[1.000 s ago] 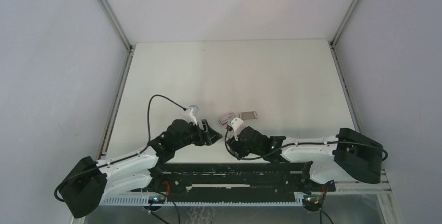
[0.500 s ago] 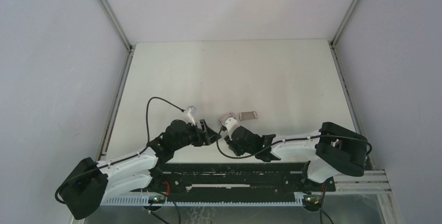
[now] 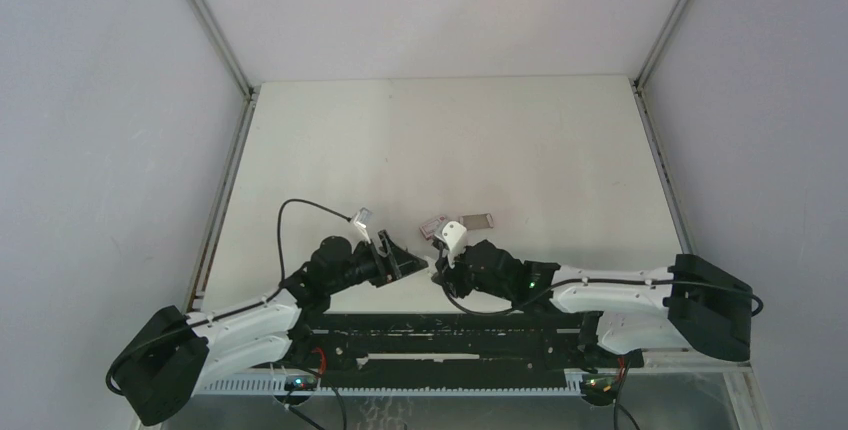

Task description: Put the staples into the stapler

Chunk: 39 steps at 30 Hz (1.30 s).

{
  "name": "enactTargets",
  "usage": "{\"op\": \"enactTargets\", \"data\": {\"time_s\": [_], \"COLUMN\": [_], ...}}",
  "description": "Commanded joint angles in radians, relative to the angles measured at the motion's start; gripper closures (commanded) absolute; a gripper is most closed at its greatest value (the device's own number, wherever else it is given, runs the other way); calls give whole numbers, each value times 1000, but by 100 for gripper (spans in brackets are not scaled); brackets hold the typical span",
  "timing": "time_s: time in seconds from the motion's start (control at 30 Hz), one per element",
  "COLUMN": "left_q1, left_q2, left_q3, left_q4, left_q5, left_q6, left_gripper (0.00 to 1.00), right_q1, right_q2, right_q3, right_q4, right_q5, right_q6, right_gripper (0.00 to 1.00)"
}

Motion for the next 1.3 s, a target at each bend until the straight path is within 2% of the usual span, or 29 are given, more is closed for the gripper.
{"op": "enactTargets", "data": {"time_s": [0.0, 0.13, 0.3, 0.8, 0.87, 1.0, 1.07, 1.23, 1.27], "left_q1": [7, 6, 7, 6, 6, 6, 6, 6, 6], "left_q2": [-25, -38, -23, 33, 49, 80, 86, 69, 59], "left_q3": [-21, -10, 0, 19, 21, 11, 6, 2, 2], "left_q4": [132, 165, 165, 182, 207, 286, 313, 332, 332], "left_q5": [67, 93, 128, 203, 220, 244, 249, 254, 257], "left_q6": [-104, -127, -128, -120, -130, -161, -167, -147, -135], "left_gripper": [20, 22, 32, 42, 45, 61, 70, 88, 91], "right_q1": [11, 13, 17, 21, 23, 23, 22, 18, 11], "right_q2": [-76, -88, -104, -142, -144, -147, -155, -217, -236], "right_q3": [-17, -19, -19, -19, -18, -19, -19, -19, -19], "right_q4": [75, 71, 78, 77, 79, 79, 71, 16, 0], "right_q5": [-55, -64, -58, -79, -82, -80, -73, -94, -112], "right_q6": [-42, -56, -64, -81, -83, -75, -64, -24, -11], "right_gripper": [98, 98, 99, 99, 99, 98, 91, 49, 43]}}
